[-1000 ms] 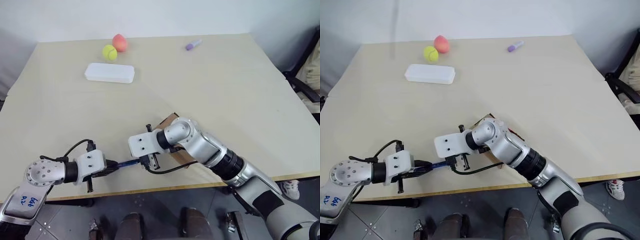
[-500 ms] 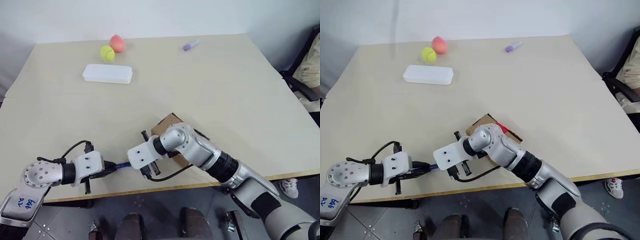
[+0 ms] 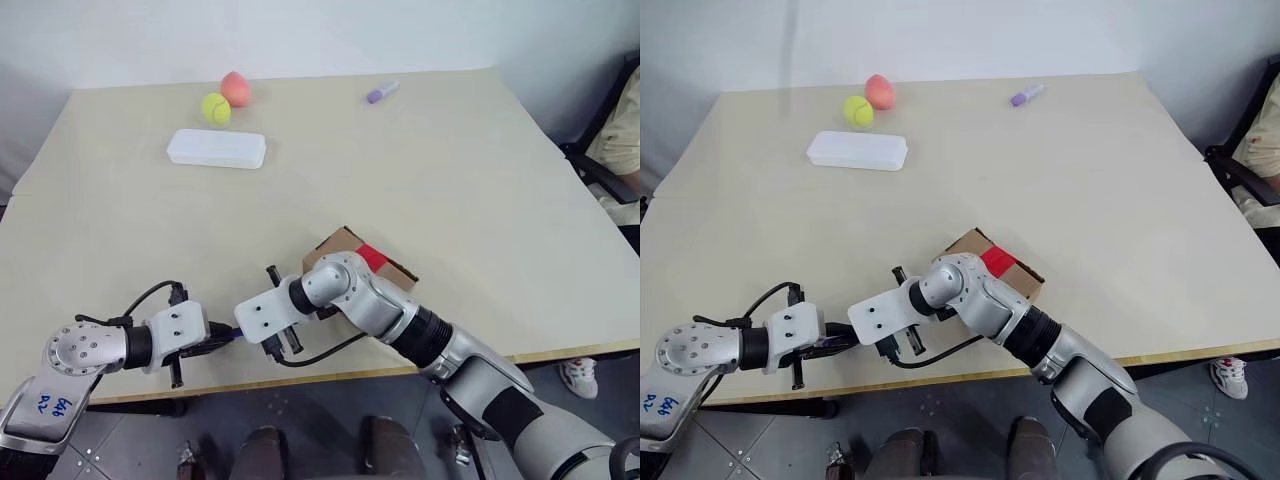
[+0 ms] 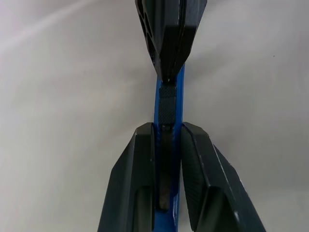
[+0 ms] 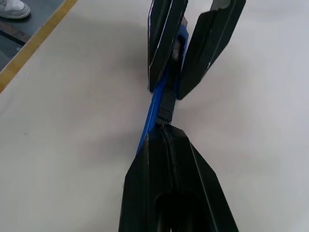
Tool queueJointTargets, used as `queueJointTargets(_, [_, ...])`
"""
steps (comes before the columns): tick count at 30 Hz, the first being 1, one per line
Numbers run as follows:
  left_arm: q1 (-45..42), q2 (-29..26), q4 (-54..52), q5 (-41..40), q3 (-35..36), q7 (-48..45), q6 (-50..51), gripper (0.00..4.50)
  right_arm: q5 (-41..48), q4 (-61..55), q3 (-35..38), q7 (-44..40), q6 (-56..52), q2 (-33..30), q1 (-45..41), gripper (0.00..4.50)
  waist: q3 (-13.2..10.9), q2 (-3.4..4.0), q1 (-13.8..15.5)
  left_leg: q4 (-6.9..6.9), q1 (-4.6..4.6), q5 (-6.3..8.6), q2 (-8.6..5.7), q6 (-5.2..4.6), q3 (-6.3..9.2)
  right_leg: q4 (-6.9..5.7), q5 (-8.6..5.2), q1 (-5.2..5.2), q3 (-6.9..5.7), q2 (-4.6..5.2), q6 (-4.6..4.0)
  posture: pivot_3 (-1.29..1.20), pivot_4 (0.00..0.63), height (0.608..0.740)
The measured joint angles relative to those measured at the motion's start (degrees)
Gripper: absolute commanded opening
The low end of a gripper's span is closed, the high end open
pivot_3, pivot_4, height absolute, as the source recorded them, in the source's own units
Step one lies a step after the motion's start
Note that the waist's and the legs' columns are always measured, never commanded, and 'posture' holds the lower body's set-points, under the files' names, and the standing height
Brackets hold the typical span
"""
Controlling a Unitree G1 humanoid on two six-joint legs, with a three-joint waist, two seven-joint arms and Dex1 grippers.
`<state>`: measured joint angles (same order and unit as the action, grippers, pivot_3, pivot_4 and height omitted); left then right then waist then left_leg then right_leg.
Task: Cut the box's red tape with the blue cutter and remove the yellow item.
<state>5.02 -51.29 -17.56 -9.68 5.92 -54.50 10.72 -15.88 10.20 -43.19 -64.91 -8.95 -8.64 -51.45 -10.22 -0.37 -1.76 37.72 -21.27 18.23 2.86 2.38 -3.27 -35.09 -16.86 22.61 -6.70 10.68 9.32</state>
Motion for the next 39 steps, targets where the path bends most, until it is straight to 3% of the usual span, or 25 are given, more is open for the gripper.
queueJointTargets(7, [-0.4,0.8,0.0,0.1,-0.2,0.3,0.5,0.42,0.4,0.8,1.1,-0.7,-1.0,0.7,0.0,0.02,0.0,0.04,0.2,0.01,0.0,0.01,0.0,-0.01,-0.02,0.01,0.0,-0.01,0.02,0.0,0.0,0.0,0.15,0.74])
queueJointTargets(12, [-0.2,2.8,1.0,0.2,0.3,1.9,-1.7,0.42,8.0,-6.7,7.3,-4.8,-14.3,-0.6,0.4,0.18,0.0,0.06,0.4,0.05,-0.07,0.01,0.0,-0.02,-0.01,0.05,0.01,0.0,0.01,0.0,-0.01,0.0,0.15,0.74])
queueJointTargets(14, [-0.1,4.6,2.9,0.2,0.8,3.2,-4.5,0.42,12.1,-12.0,11.3,-7.9,-21.1,-5.1,0.0,0.57,0.0,0.04,0.8,0.16,-0.11,0.06,0.01,-0.06,0.01,0.06,0.01,-0.01,0.0,0.0,-0.01,0.0,0.15,0.74])
queueJointTargets(17, [-0.3,6.7,7.0,0.8,2.5,5.7,-9.1,0.42,16.6,-15.5,18.2,-9.6,-30.4,-11.3,-1.3,1.56,0.0,0.02,0.8,0.18,-0.14,0.08,0.04,-0.08,-0.02,0.11,0.0,0.01,0.0,-0.04,-0.04,0.0,0.15,0.74])
queueJointTargets(26, [-8.0,15.3,13.8,3.9,4.6,16.5,-21.6,0.42,27.3,-16.1,27.3,-6.4,-50.8,-14.7,-10.0,4.49,0.0,0.05,0.1,0.15,-0.22,0.21,0.12,-0.03,-0.14,0.1,0.0,0.17,-0.05,-0.09,-0.06,0.0,0.15,0.74])
queueJointTargets(39, [-25.3,23.9,25.7,11.8,0.0,27.4,-35.7,0.42,34.1,3.9,37.5,9.0,-61.3,-9.7,-20.9,4.49,0.0,0.02,-0.2,0.18,-0.27,0.23,0.12,-0.04,-0.21,0.16,0.03,0.17,-0.12,-0.09,-0.02,0.0,0.15,0.74])
